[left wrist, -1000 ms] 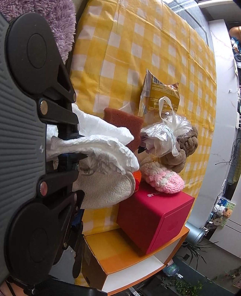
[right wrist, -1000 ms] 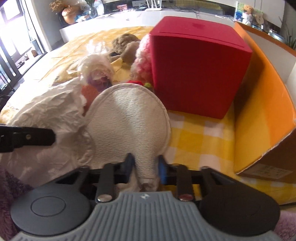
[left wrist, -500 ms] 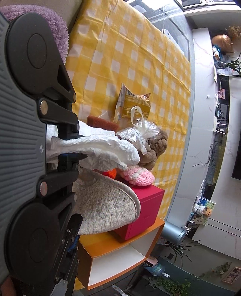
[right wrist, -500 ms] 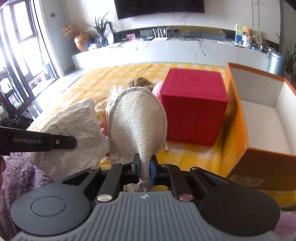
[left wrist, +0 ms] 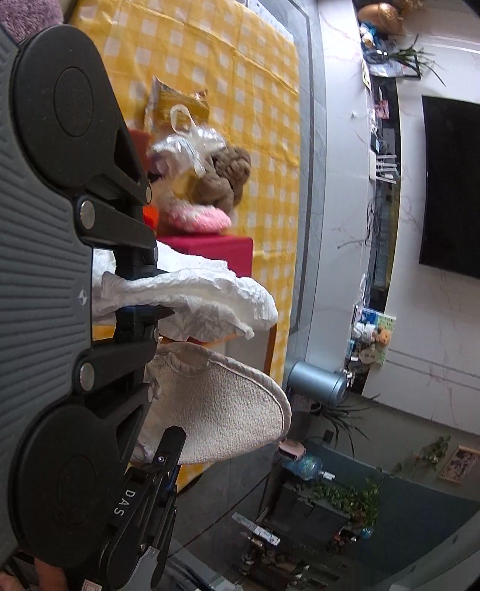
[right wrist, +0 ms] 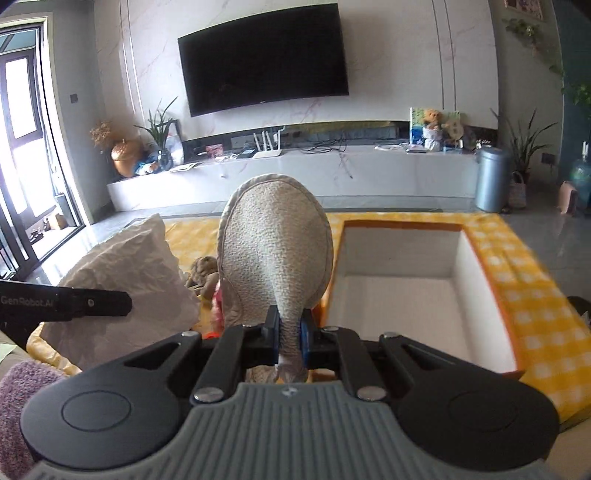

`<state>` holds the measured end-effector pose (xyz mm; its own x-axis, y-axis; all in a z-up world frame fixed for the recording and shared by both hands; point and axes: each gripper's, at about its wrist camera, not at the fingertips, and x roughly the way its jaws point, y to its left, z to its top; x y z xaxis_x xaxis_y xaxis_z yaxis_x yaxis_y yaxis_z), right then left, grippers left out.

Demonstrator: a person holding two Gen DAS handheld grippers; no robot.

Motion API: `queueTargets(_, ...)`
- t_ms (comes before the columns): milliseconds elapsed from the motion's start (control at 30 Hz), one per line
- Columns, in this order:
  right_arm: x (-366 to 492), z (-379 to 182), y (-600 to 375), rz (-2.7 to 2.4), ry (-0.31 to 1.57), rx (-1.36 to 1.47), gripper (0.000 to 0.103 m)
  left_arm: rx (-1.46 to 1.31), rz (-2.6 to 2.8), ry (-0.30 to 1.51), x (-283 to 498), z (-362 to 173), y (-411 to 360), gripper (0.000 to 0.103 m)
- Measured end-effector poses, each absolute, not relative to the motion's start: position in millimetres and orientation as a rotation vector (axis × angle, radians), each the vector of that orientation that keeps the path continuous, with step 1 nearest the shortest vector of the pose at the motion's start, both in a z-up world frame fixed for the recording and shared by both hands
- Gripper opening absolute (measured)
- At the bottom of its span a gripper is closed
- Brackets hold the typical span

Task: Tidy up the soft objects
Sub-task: 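Carry the white cloth and cream pad over the open orange box with both tools, then lower both items into the orange box and open both tools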

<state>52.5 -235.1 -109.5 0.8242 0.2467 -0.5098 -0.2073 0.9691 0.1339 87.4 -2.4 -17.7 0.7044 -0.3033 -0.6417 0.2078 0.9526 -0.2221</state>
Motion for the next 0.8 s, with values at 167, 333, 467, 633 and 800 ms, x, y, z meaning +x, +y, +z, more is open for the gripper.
queueTargets(167, 68.1, -95.8, -276.5, 0.166, 0.539, 0.013, 0.008, -0.157, -0.426, 0.747, 123.2, -9.5, -47.7, 0.011)
queueTargets(333, 94.3, -97.9, -313.0, 0.107, 0.591, -0.054, 0.009, -0.117, -0.517, 0.788, 166.1, -16.4, -97.1, 0.011)
queueTargets(467, 115.7, -118.9, -334.3, 0.079, 0.687, -0.093, 0.009, -0.084, -0.554, 0.846, 193.8, -35.2, -125.3, 0.011)
queueTargets(633, 135.8, -154.4, -343.5, 0.105, 0.789, -0.127, 0.009, 0.006, -0.566, 0.968, 213.9, -75.8, -154.5, 0.011)
queueTargets(800, 154.2, -173.3, -348.8, 0.125, 0.844, -0.125, 0.011, 0.069, -0.572, 1.073, 223.5, -108.1, -168.6, 0.011)
